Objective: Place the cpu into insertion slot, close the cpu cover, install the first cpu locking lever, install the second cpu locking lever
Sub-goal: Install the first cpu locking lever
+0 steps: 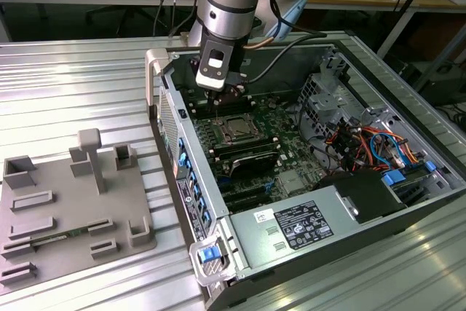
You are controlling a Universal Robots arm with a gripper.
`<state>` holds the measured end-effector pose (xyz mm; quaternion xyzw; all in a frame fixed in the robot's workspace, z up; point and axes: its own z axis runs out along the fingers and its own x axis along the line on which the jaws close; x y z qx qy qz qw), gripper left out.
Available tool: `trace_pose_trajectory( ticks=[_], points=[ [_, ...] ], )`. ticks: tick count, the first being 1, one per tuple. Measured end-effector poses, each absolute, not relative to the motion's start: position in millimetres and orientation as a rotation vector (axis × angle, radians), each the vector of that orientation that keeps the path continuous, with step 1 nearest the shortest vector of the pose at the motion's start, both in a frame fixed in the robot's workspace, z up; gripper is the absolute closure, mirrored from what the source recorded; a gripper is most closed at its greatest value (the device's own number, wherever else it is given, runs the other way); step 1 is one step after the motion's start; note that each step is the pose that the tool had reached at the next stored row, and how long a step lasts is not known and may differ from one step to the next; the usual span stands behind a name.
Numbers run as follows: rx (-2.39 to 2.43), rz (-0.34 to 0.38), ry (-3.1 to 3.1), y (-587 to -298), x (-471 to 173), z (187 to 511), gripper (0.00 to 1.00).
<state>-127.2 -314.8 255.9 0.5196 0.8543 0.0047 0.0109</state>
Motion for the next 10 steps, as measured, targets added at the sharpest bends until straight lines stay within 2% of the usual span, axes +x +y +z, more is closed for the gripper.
trace_pose_trajectory(
  ticks=[10],
  points=[
    [1.598, 0.015, 2.679, -314.8, -127.2, 255.7, 0.89]
  ],
)
